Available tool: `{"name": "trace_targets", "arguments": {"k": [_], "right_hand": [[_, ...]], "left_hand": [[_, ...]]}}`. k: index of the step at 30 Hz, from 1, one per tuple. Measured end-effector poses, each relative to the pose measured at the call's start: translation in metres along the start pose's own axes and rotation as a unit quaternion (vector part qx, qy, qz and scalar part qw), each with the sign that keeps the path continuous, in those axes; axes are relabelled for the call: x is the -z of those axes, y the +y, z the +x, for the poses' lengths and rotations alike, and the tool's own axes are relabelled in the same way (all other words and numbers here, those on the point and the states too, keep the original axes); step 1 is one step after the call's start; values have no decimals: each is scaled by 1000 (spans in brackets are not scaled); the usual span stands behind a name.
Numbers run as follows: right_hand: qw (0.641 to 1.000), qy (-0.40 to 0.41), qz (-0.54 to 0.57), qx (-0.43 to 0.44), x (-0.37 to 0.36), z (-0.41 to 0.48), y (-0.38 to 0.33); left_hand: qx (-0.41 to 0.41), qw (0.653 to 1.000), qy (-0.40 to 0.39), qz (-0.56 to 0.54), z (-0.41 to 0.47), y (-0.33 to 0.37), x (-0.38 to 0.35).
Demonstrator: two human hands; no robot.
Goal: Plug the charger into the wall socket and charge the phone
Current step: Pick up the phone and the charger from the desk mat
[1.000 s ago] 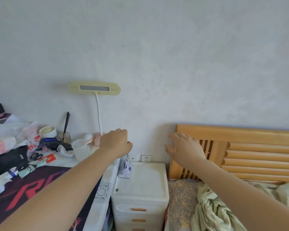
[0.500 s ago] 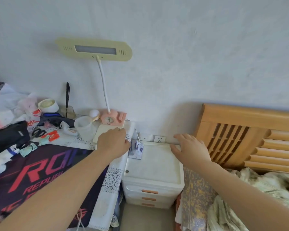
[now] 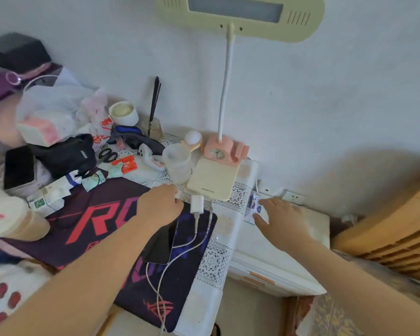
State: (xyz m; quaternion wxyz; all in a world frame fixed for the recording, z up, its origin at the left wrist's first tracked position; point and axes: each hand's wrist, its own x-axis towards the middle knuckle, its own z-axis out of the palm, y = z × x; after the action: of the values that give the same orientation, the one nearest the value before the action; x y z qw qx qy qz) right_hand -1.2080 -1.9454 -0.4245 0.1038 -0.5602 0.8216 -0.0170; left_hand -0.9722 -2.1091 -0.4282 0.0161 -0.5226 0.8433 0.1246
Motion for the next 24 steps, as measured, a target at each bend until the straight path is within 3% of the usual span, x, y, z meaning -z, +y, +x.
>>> {"name": "trace_targets", "arguments": {"k": [11,24], "right_hand": [[995,-66,31,72,-55,42,-76],[990,-38,97,-96,-111,54,-119]], "left_hand": [[98,991,-84,37,-12,-66,-26],[145,985,-96,-4,-28,-67,-79]]}}
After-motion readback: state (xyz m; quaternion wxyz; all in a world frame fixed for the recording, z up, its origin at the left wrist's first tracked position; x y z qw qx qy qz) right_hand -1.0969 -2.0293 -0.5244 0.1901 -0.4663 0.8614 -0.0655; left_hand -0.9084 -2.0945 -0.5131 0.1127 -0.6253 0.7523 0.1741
